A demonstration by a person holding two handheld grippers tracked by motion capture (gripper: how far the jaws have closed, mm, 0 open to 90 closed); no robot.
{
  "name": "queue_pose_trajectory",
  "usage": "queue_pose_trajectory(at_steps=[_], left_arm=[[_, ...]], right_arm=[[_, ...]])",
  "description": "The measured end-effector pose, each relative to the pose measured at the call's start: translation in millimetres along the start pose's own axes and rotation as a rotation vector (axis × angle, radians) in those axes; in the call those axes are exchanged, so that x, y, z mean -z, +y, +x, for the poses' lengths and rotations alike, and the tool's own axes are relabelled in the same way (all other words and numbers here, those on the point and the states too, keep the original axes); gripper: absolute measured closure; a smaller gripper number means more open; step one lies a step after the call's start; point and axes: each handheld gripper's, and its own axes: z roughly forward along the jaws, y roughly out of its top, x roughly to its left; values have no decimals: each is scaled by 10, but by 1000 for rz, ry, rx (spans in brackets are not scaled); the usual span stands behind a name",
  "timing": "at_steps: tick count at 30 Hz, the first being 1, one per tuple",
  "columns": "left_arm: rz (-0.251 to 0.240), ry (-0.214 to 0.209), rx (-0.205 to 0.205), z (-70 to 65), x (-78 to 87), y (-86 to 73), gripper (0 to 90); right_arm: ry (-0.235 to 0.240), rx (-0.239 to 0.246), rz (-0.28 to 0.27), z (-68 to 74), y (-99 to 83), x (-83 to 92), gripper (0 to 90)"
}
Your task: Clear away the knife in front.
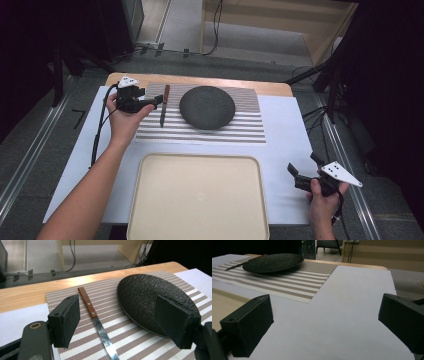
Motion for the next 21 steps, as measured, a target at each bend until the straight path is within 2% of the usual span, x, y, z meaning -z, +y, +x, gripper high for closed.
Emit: queue_pose_trajectory(at_steps=[7,12,17,19,21], left_arm=[[69,16,16,52,-202,68,258],[102,26,44,87,-335,122,298],[185,57,54,92,-515,165,319],[216,63,38,80,-587,181,333],[243,75,38,74,-656,205,343]], right_arm=[[0,5,1,3,2,-4,0],[-1,4,0,-1,1,-5,0],[-1,4,0,-2,1,-7,0],[-1,3,0,-2,1,-8,0],[0,4,1,-4,1,-8,0]])
